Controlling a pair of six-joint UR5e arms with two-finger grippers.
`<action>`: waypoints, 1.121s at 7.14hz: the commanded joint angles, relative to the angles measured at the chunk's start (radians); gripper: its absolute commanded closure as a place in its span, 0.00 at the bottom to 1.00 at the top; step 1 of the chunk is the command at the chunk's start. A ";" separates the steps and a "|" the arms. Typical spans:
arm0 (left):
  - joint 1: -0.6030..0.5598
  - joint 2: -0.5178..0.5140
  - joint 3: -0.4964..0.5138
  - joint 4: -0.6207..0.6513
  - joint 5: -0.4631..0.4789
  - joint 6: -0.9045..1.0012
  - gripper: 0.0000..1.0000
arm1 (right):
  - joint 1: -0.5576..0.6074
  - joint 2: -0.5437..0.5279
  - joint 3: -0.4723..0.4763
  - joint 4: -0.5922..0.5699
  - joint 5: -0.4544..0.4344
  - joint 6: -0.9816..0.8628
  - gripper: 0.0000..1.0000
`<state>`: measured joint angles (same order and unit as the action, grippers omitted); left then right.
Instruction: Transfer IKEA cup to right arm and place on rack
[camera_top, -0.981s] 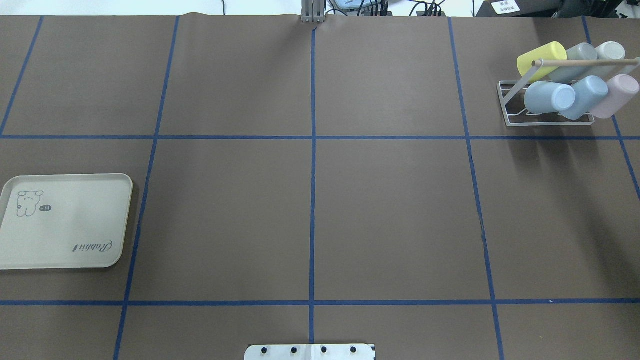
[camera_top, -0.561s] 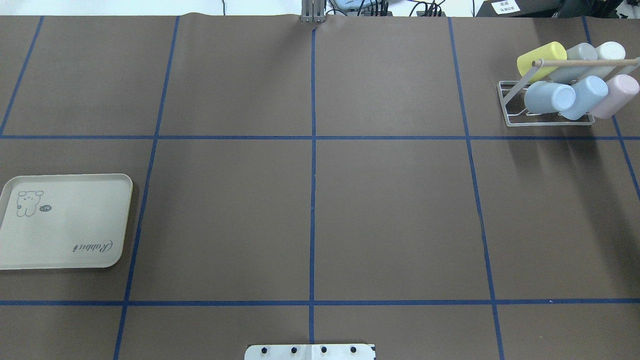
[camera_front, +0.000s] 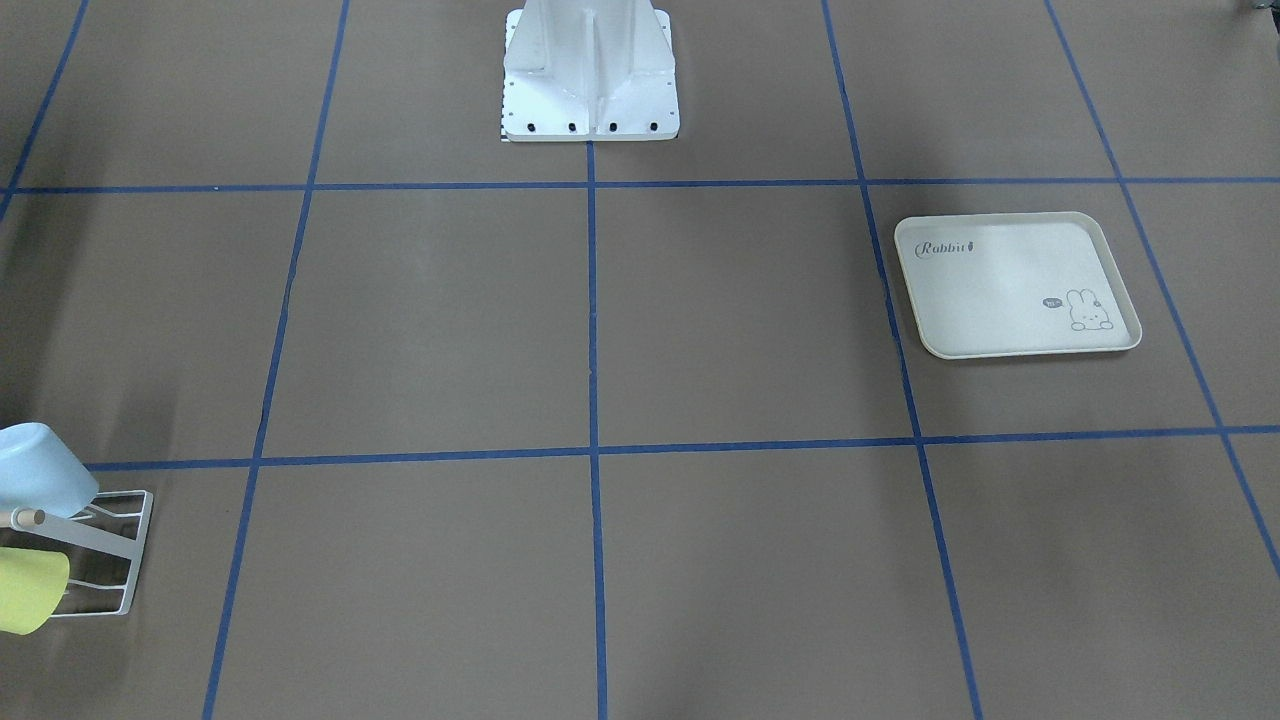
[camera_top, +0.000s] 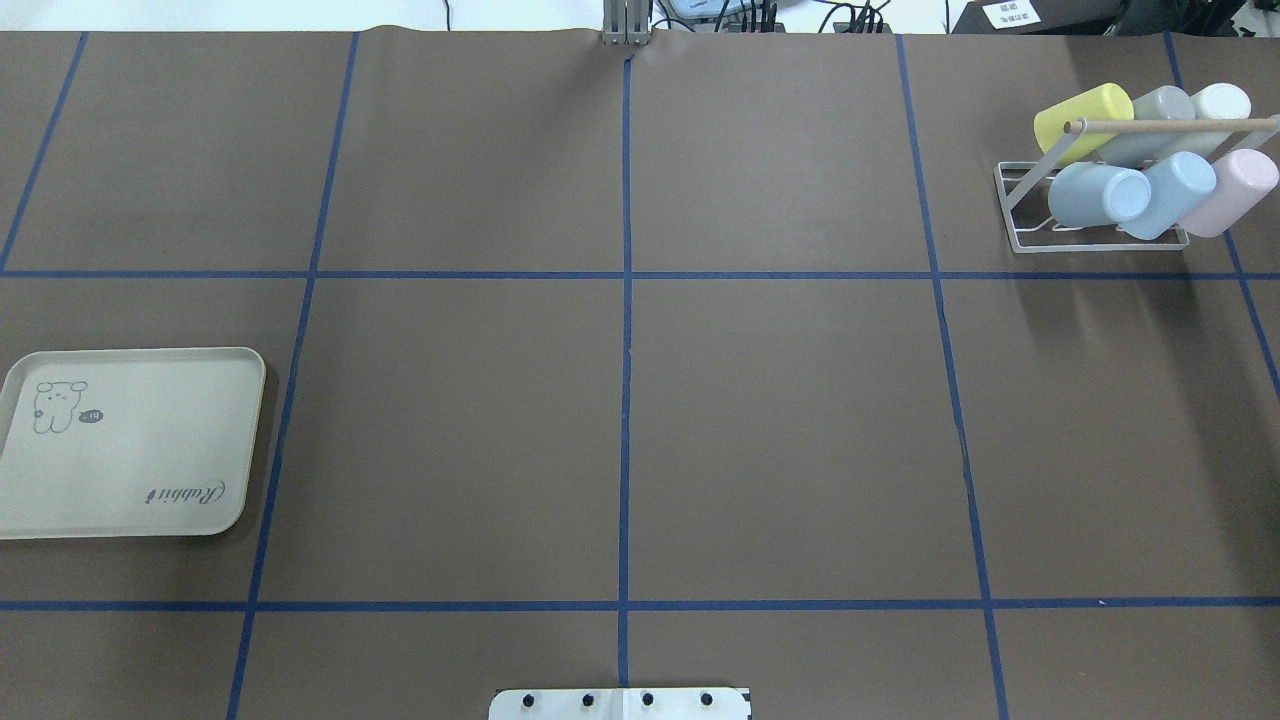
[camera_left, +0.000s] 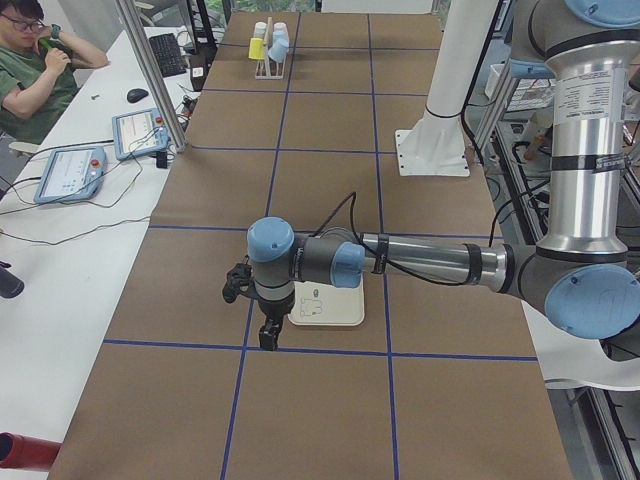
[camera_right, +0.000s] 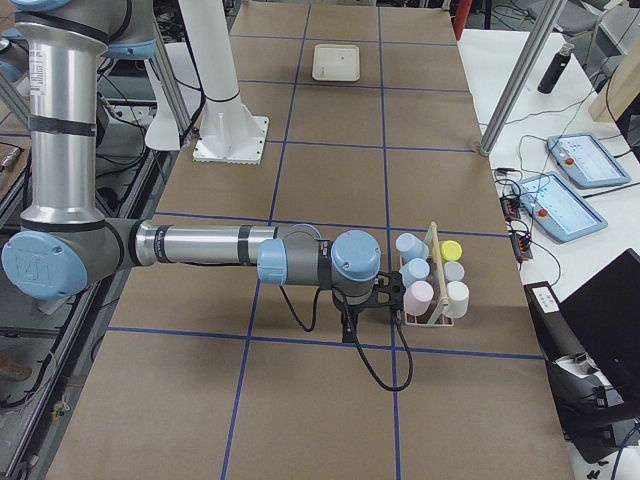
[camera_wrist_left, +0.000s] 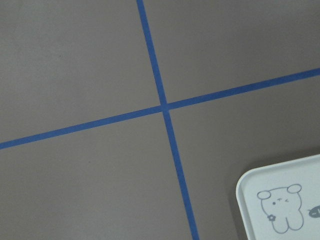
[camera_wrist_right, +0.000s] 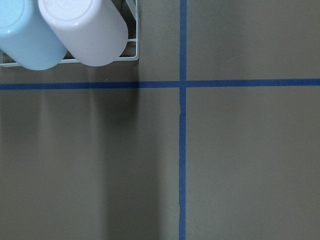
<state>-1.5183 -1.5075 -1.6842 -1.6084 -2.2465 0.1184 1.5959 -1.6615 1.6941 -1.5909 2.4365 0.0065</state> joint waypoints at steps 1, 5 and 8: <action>-0.064 0.001 0.021 0.008 -0.074 0.032 0.00 | -0.001 -0.001 -0.007 0.000 0.000 0.010 0.00; -0.091 -0.033 0.014 0.067 -0.085 0.021 0.00 | -0.001 0.011 -0.005 -0.001 0.000 0.015 0.00; -0.092 -0.034 0.014 0.065 -0.084 0.018 0.00 | -0.002 0.016 -0.001 -0.004 0.000 0.029 0.00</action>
<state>-1.6096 -1.5409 -1.6695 -1.5441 -2.3306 0.1374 1.5943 -1.6480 1.6913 -1.5940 2.4370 0.0307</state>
